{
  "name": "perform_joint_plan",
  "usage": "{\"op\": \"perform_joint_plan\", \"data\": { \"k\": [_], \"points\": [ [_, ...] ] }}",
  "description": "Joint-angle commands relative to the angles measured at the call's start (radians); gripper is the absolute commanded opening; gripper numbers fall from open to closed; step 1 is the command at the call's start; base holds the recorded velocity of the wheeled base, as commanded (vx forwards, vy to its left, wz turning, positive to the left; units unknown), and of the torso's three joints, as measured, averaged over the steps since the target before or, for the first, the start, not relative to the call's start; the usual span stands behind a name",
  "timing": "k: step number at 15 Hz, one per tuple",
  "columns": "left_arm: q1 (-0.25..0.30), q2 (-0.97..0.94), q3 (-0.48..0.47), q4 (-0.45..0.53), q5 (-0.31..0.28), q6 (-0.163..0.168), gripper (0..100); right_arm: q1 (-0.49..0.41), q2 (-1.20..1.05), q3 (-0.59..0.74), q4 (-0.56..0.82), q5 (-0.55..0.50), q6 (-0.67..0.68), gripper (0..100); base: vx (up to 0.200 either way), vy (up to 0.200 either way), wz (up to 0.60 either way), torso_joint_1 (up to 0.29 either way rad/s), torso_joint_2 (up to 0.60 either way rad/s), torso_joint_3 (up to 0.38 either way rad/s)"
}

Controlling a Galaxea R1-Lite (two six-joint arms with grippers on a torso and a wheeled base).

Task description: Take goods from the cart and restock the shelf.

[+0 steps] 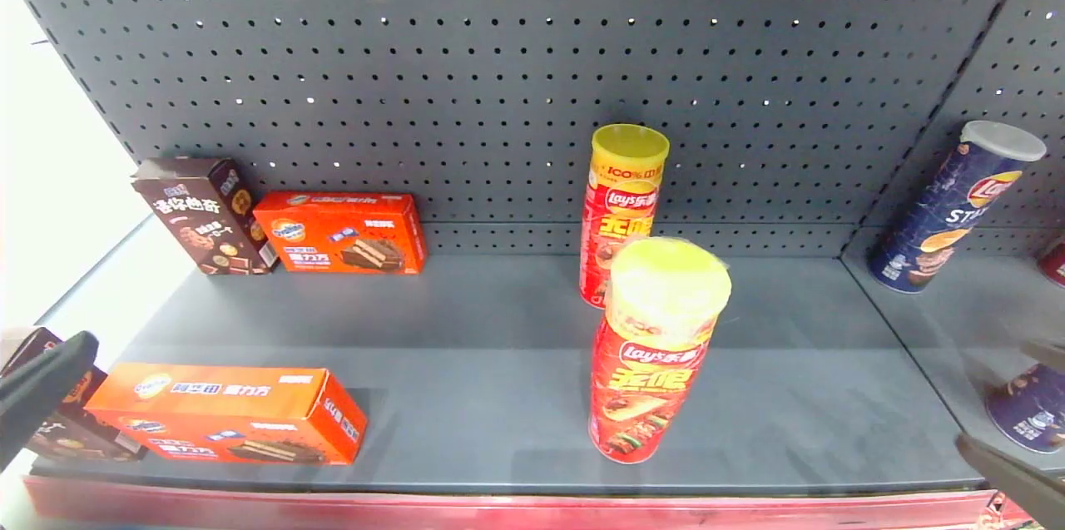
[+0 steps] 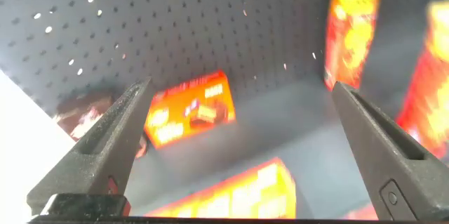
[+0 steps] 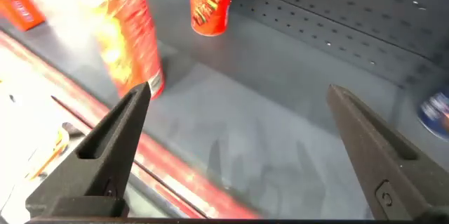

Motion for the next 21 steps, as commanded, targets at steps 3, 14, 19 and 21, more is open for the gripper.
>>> {"op": "perform_joint_plan", "data": {
  "k": [3,14,19,21],
  "points": [
    [-0.037,-0.544,0.070,0.509,-0.011,0.049,100,-0.036,-0.546,0.143,0.322,0.000,0.030,100,0.000,0.000,0.00,0.000,0.00,0.000],
    [0.370,-0.555,0.327,0.631,-0.023,-0.010,100,-0.204,-0.569,0.268,0.451,-0.095,0.123,100,0.000,0.000,0.00,0.000,0.00,0.000],
    [0.420,-0.557,0.360,0.568,0.106,-0.065,100,-0.329,-0.602,0.307,0.357,-0.379,0.209,100,0.000,0.000,0.00,0.000,0.00,0.000],
    [0.457,-0.553,0.360,0.565,0.106,-0.070,100,-0.322,-0.604,0.311,0.360,-0.178,0.217,100,0.000,0.000,0.00,0.000,0.00,0.000]
  ]
}}
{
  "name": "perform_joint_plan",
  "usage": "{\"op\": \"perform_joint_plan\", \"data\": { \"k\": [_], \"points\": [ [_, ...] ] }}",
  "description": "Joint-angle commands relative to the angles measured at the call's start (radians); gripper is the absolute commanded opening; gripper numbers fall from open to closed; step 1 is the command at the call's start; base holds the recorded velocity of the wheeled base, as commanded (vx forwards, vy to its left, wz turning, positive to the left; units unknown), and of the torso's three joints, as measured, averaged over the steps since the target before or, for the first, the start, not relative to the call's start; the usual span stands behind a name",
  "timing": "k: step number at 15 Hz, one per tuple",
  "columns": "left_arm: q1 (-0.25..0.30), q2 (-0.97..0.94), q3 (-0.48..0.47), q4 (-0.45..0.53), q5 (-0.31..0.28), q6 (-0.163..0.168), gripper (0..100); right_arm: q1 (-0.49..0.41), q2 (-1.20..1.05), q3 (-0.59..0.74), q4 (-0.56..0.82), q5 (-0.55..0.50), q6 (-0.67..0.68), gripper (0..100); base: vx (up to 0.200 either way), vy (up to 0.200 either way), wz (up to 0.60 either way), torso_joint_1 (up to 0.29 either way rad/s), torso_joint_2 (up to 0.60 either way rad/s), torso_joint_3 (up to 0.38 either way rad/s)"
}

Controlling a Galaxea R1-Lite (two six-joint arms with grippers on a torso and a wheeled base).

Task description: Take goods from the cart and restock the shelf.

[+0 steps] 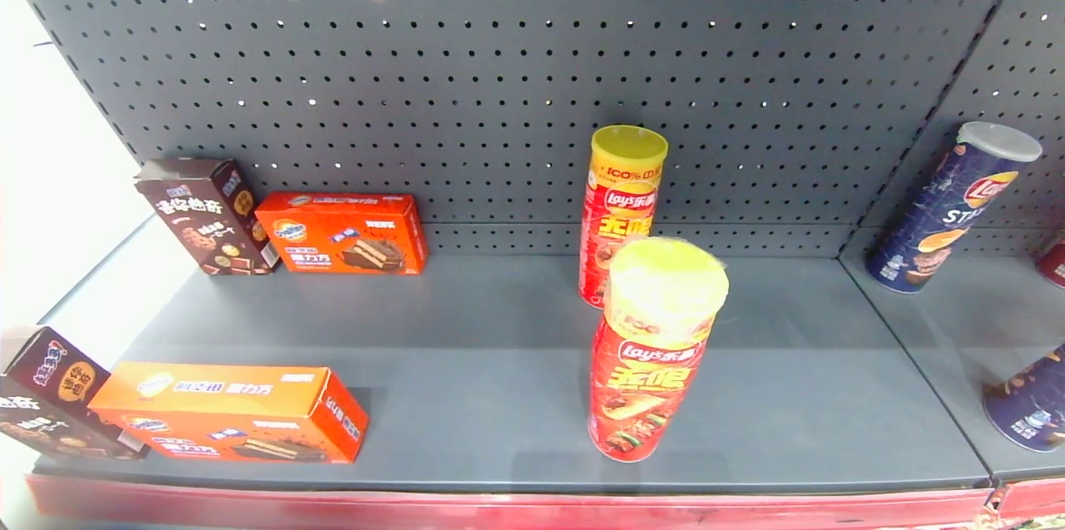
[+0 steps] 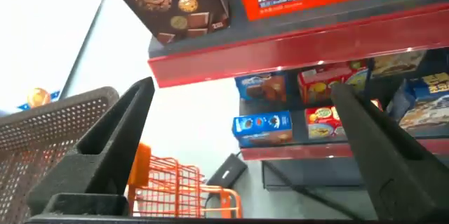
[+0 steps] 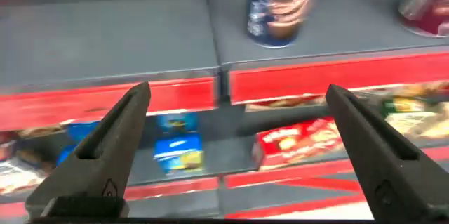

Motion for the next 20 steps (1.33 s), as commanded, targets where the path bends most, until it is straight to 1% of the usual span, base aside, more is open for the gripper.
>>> {"op": "perform_joint_plan", "data": {
  "k": [1,2,3,5,6,8,9,10,11,12,13,16,17,19,20],
  "points": [
    [0.046,0.014,0.003,0.002,0.000,-0.001,100,0.000,0.004,0.028,-0.001,0.218,-0.012,100,0.000,0.000,0.00,0.000,0.00,0.000],
    [0.077,0.019,0.003,0.002,0.000,-0.002,100,0.014,0.016,0.030,0.004,0.247,-0.033,100,0.000,0.000,0.00,0.000,0.00,0.000],
    [0.091,0.019,0.003,0.002,0.000,-0.002,100,0.026,0.022,0.030,0.005,0.228,-0.033,100,0.000,0.000,0.00,0.000,0.00,0.000],
    [0.108,0.014,0.003,0.002,0.000,-0.007,100,-0.156,-0.001,0.030,0.005,0.218,-0.033,100,0.000,0.000,0.00,0.000,0.00,0.000],
    [0.106,0.013,0.003,0.002,0.000,-0.027,100,-0.265,-0.006,0.030,0.004,0.219,-0.032,100,0.000,0.000,0.00,0.000,0.00,0.000],
    [0.106,0.013,0.005,0.002,-0.013,-0.051,100,-0.251,-0.006,0.030,0.002,0.238,-0.030,100,0.000,0.000,0.00,0.000,0.00,0.000],
    [0.106,0.013,0.005,0.002,-0.052,-0.060,100,-0.196,-0.009,0.030,0.002,0.259,-0.033,100,0.000,0.000,0.00,0.000,0.00,0.000],
    [0.106,0.013,0.005,0.002,-0.092,-0.060,100,-0.122,-0.018,0.030,0.004,0.256,-0.033,100,0.000,0.000,0.00,0.000,0.00,0.000],
    [0.106,0.013,0.005,0.002,-0.100,-0.060,100,-0.112,-0.018,0.030,0.002,0.256,-0.033,100,0.000,0.000,0.00,0.000,0.00,0.000],
    [0.106,0.013,0.006,0.002,-0.105,-0.062,100,-0.125,-0.022,0.030,0.004,0.254,-0.032,100,0.000,0.000,0.00,0.000,0.00,0.000],
    [0.106,0.013,0.006,0.002,-0.105,-0.067,100,-0.162,-0.059,0.030,0.004,0.251,-0.032,100,0.000,0.000,0.00,0.000,0.00,0.000],
    [0.106,0.013,0.009,0.002,-0.108,-0.134,100,-0.159,-0.093,0.030,0.004,0.227,-0.032,100,0.000,0.000,0.00,0.000,0.00,0.000],
    [0.105,0.013,0.012,0.000,-0.121,-0.145,100,-0.159,-0.091,0.030,0.004,0.225,-0.035,100,0.000,0.000,0.00,0.000,0.00,0.000],
    [0.105,0.013,0.016,-0.003,-0.226,-0.174,100,-0.159,-0.093,0.030,0.004,0.225,-0.033,100,0.000,0.000,0.00,0.000,0.00,0.000],
    [0.105,0.013,0.023,-0.018,-0.250,-0.177,100,-0.159,-0.093,0.030,0.004,0.225,-0.035,100,0.000,0.000,0.00,0.000,0.00,0.000]
  ]
}}
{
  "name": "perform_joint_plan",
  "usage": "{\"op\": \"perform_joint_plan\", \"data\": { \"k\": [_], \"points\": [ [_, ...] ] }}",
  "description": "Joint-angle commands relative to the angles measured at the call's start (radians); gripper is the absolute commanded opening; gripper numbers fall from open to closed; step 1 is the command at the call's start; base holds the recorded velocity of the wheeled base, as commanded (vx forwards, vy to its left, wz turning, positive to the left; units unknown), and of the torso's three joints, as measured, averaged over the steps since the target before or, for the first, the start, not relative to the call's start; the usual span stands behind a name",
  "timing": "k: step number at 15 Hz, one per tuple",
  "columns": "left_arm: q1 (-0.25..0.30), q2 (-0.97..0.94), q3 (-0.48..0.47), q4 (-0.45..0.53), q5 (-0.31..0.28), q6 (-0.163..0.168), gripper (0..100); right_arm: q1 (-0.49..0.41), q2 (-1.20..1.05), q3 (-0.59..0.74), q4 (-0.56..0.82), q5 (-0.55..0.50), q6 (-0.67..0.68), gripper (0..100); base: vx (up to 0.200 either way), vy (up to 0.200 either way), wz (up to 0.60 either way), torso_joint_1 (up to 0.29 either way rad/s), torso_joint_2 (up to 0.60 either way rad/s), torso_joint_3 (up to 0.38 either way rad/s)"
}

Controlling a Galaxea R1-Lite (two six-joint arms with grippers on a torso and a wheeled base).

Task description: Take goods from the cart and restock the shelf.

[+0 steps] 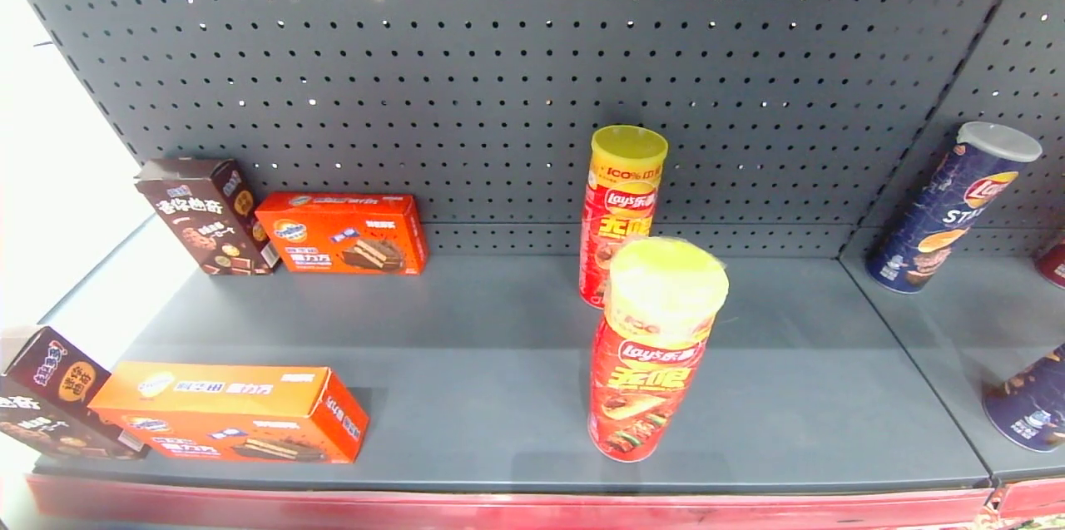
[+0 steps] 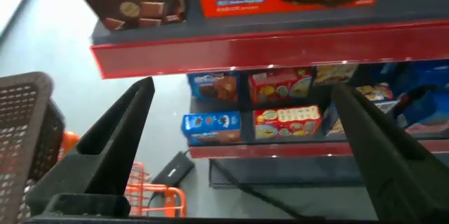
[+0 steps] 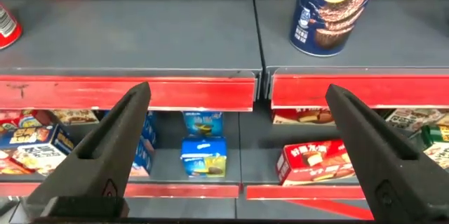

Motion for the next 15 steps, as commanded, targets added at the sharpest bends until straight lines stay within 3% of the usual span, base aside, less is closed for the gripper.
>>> {"op": "perform_joint_plan", "data": {
  "k": [1,2,3,5,7,8,9,12,14,15],
  "points": [
    [-0.003,0.004,0.033,-0.059,-0.060,0.004,100,0.000,-0.004,0.000,0.000,0.000,0.000,100,0.000,0.000,0.00,0.000,0.00,0.000],
    [-0.003,0.004,0.062,-0.106,-0.109,0.010,100,0.000,-0.003,0.000,0.000,0.000,0.000,100,0.000,0.000,0.00,0.000,0.00,0.000],
    [-0.003,0.004,0.109,-0.197,-0.209,0.039,100,0.000,-0.003,0.000,0.000,0.000,0.000,100,0.000,0.000,0.00,0.000,0.00,0.000],
    [-0.002,0.004,0.109,-0.182,-0.174,0.036,100,0.000,-0.004,0.000,0.000,0.000,0.001,100,0.000,0.000,0.00,0.000,0.00,0.000],
    [0.004,0.004,0.109,-0.182,-0.074,0.021,100,0.000,-0.003,0.000,0.000,0.000,0.000,100,0.000,0.000,0.00,0.000,0.00,0.000],
    [0.116,-0.022,0.109,-0.180,-0.120,-0.004,100,0.000,-0.004,0.000,0.000,0.000,0.000,100,0.000,0.000,0.00,0.000,0.00,0.000],
    [0.107,-0.036,0.109,-0.182,-0.161,-0.013,100,0.000,-0.004,0.000,0.000,0.000,0.000,100,0.000,0.000,0.00,0.000,0.00,0.000],
    [0.073,-0.098,0.109,-0.182,-0.161,0.010,100,0.000,-0.004,0.000,0.000,0.000,0.001,100,0.000,0.000,0.00,0.000,0.00,0.000],
    [0.073,-0.095,0.109,-0.182,-0.151,-0.024,100,0.000,-0.004,0.000,0.000,0.000,0.000,100,0.000,0.000,0.00,0.000,0.00,0.000],
    [0.073,-0.095,0.109,-0.182,-0.151,-0.021,100,0.000,-0.004,0.000,0.000,0.000,0.000,100,0.000,0.000,0.00,0.000,0.00,0.000]
  ]
}}
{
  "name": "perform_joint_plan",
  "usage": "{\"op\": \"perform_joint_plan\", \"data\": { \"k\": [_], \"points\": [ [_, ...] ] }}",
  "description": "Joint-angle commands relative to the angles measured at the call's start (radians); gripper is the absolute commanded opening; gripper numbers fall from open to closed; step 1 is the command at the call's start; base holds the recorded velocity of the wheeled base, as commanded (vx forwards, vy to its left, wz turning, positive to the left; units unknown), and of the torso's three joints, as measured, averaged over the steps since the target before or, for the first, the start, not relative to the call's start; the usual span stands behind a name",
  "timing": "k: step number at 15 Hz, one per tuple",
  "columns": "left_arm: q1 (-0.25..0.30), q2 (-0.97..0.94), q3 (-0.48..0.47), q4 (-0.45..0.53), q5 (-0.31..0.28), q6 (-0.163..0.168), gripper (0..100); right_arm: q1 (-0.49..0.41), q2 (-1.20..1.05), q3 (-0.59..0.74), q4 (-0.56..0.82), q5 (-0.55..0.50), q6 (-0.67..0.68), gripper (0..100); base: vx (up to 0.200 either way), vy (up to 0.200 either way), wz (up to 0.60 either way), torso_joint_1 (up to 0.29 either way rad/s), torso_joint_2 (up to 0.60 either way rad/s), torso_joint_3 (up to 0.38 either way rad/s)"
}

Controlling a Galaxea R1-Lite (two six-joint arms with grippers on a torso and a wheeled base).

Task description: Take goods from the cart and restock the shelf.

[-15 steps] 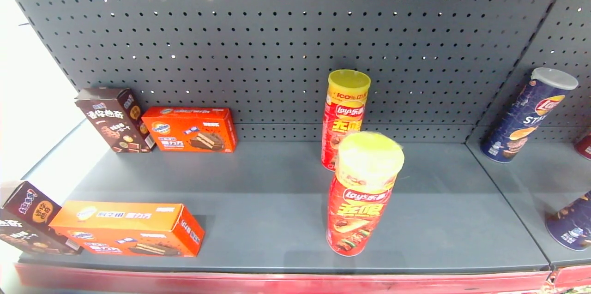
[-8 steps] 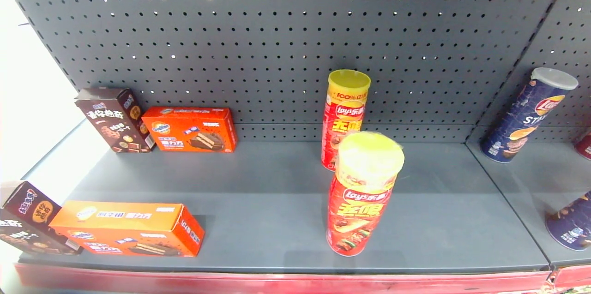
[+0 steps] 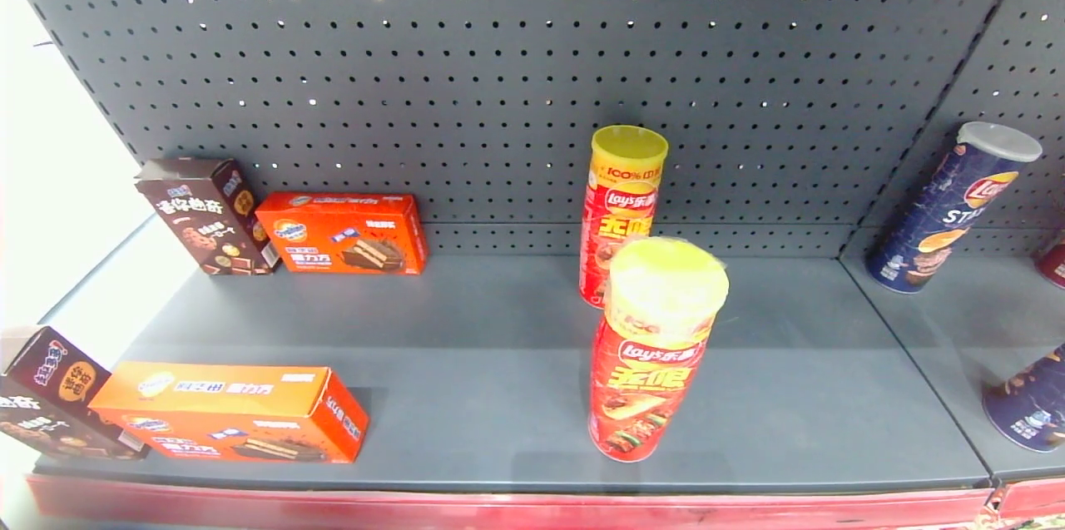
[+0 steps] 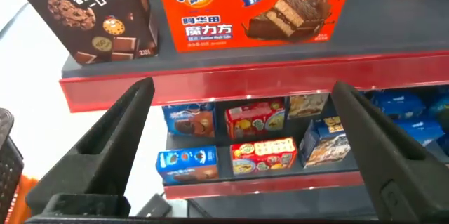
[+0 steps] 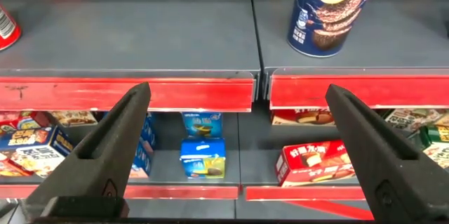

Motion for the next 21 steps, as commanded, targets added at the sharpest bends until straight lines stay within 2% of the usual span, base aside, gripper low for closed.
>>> {"op": "perform_joint_plan", "data": {
  "k": [1,3,5,7,13,15,19,21],
  "points": [
    [-0.001,-0.013,0.000,0.000,-0.001,0.007,100,0.000,0.003,0.000,0.000,0.000,0.001,100,0.000,0.000,0.00,0.000,0.00,0.000],
    [-0.001,-0.012,0.000,0.000,0.004,0.025,100,0.000,0.001,0.000,0.000,0.000,0.000,100,0.000,-0.100,0.00,0.001,0.00,0.001],
    [-0.001,-0.012,0.000,0.000,0.001,0.016,100,0.000,0.001,0.000,0.000,0.000,0.000,100,0.000,0.000,0.00,0.000,0.00,0.000],
    [-0.001,-0.012,0.000,0.000,0.006,-0.007,100,0.000,0.001,0.000,0.000,0.000,0.000,100,0.000,0.000,0.00,0.000,0.00,0.000],
    [-0.001,-0.013,0.000,0.000,0.007,-0.001,100,0.000,0.003,0.000,0.000,0.000,-0.004,100,-0.033,0.000,0.00,0.000,0.00,0.000],
    [-0.001,-0.012,0.000,0.000,0.009,-0.015,100,0.002,0.001,0.000,0.000,0.003,-0.004,100,-0.100,0.000,0.00,0.001,0.00,-0.001],
    [-0.001,-0.013,0.000,0.000,0.004,-0.004,100,0.002,0.001,0.000,0.000,0.003,0.000,100,0.000,0.000,0.00,0.000,0.00,0.000],
    [-0.001,-0.013,0.000,0.000,0.004,0.011,100,0.002,0.001,0.000,0.000,0.003,-0.002,100,0.000,0.000,0.00,0.000,0.00,0.000]
  ]
}}
